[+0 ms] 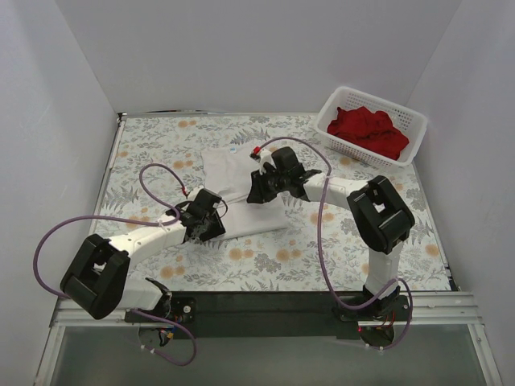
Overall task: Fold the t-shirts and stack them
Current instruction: Fold the tshirt
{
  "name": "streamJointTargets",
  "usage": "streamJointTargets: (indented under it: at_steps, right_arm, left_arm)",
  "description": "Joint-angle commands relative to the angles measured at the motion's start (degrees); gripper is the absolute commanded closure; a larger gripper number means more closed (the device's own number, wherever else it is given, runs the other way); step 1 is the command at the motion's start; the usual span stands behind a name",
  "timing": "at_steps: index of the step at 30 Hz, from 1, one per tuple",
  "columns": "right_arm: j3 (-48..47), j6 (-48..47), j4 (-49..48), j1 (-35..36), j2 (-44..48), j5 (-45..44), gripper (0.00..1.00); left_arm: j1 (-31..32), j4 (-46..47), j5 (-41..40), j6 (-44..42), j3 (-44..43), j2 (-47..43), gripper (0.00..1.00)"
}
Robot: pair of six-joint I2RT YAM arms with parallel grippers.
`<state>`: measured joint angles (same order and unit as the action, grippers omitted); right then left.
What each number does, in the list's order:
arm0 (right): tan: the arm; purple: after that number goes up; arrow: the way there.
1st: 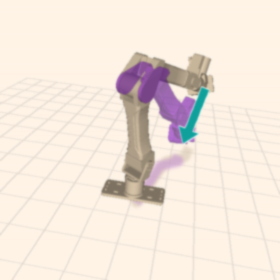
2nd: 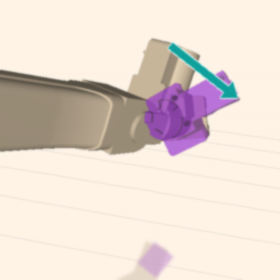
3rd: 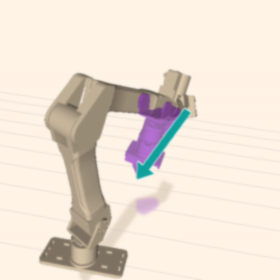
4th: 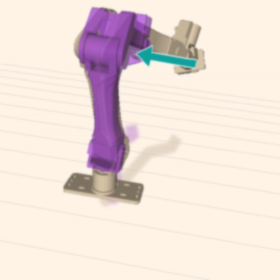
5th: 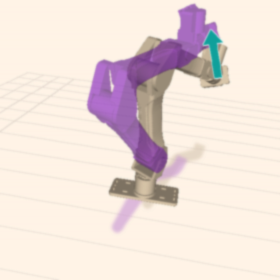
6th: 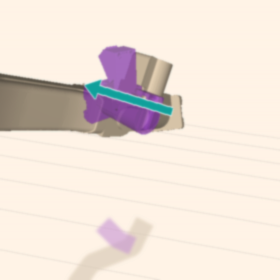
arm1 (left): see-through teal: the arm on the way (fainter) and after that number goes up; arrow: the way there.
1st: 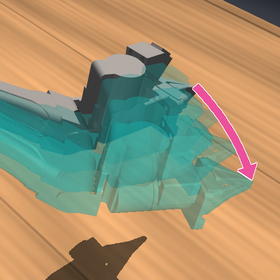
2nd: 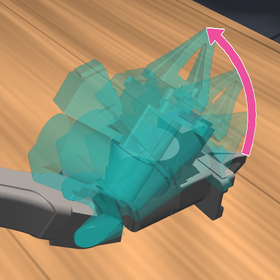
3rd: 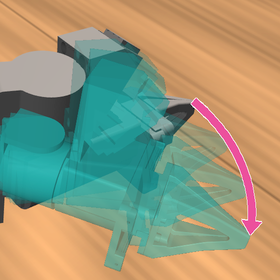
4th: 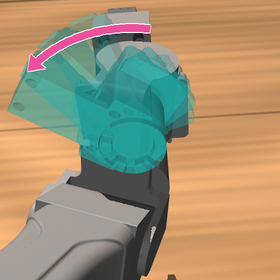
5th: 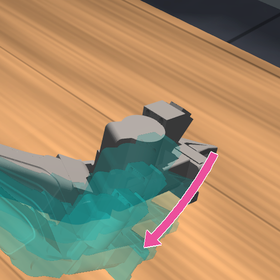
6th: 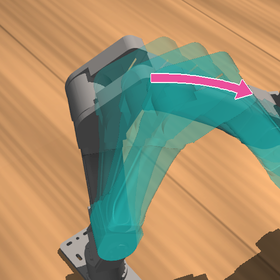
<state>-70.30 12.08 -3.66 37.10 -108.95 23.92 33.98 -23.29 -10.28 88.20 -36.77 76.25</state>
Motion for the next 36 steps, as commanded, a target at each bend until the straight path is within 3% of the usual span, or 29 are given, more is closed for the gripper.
streamJointTargets:
  at_steps: [1, 8, 18, 27, 32, 36]
  right_arm:
    - [3.2, 0.6, -8.3, 2.5, 1.5, 8.1, 0.71]
    - [2.2, 2.6, -13.7, 3.7, -6.0, 9.5, 0.72]
    - [-8.0, 0.9, -13.7, 2.8, -13.8, 7.0, 0.71]
    - [-21.5, 5.3, -11.8, -1.5, -20.4, 0.3, 0.69]
    - [-20.8, 7.5, -11.9, -3.7, -16.6, 3.4, 0.68]
    - [-13.6, 9.6, -12.1, -5.2, -10.5, 8.8, 0.67]
  left_arm:
    - [0.4, -0.4, 0.4, 0.9, 1.0, -2.0, 0.70]
    - [0.4, 0.4, 0.7, 1.3, 1.5, -0.4, 0.70]
    - [0.3, 0.3, 1.0, 1.1, 2.1, -0.4, 0.70]
    - [0.3, -0.8, 0.9, 2.1, 2.6, -2.0, 0.70]
    - [0.3, -1.7, -0.7, 3.5, 0.7, -4.9, 0.68]
    - [-0.3, -0.3, -2.6, 3.8, -0.8, -9.0, 0.66]
